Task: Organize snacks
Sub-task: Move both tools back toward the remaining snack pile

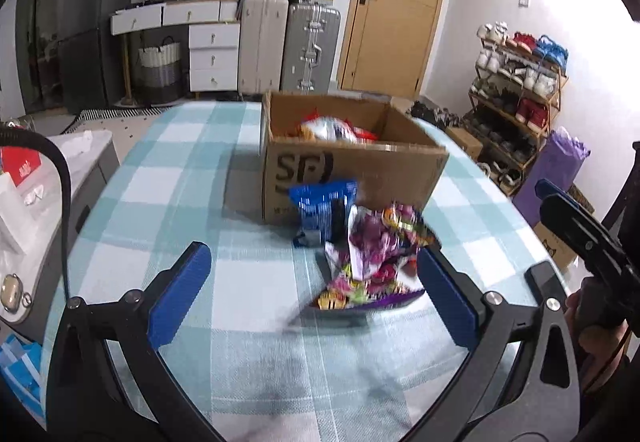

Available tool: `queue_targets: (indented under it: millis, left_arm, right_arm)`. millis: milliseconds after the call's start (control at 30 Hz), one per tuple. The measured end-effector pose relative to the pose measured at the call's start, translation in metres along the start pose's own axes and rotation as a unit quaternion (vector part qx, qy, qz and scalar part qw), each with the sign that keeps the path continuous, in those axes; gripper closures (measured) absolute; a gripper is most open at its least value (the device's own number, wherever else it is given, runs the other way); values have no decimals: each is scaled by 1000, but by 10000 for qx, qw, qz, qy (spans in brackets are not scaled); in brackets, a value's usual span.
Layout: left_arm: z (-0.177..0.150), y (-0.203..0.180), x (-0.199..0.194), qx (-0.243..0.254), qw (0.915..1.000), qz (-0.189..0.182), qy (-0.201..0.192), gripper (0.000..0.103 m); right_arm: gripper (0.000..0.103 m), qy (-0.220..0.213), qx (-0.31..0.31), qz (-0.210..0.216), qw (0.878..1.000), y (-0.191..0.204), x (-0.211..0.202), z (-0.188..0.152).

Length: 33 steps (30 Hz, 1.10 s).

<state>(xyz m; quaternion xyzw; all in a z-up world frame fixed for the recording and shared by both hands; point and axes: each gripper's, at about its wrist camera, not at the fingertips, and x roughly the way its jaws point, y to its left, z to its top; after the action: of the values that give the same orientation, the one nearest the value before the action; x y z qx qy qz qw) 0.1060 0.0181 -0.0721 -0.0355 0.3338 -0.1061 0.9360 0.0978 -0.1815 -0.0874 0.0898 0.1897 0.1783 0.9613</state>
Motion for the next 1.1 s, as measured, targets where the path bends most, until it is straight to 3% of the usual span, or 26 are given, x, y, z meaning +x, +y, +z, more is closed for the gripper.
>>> queue_targets:
  millis: [500,1100]
  left_arm:
    - [-34,6,64,-1,9995,63,310,0]
    - [-39,24,116,-491,9970,-164,579,0]
  right_arm:
    - [0,683,476,222,9963,-17,41,-36]
    - [1,1344,471,496,9886,-3,99,-30]
